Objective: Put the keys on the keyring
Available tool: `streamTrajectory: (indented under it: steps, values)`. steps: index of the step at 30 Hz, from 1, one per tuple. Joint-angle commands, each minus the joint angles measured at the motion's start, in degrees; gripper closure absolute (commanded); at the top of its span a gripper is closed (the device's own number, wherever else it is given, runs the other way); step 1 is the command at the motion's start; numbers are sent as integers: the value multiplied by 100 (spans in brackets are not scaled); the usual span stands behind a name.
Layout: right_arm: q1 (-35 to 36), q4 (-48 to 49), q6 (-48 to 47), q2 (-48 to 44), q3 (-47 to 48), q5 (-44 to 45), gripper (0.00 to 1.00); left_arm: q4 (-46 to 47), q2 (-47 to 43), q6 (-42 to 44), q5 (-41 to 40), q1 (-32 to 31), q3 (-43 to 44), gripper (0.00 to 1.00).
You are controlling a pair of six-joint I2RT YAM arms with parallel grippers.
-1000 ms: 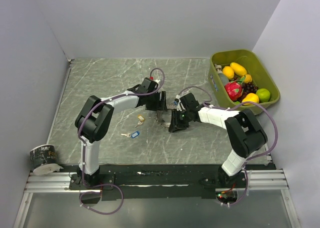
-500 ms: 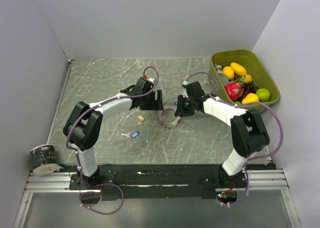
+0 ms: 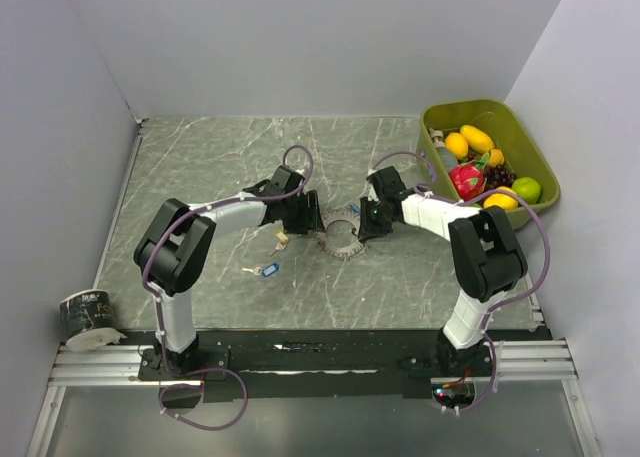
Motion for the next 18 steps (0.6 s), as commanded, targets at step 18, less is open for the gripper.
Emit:
streamTrajectory:
  steps: [18]
  values:
    - [780, 193, 592, -1274, -607, -597, 71, -192, -91, 412, -98, -104, 931, 38]
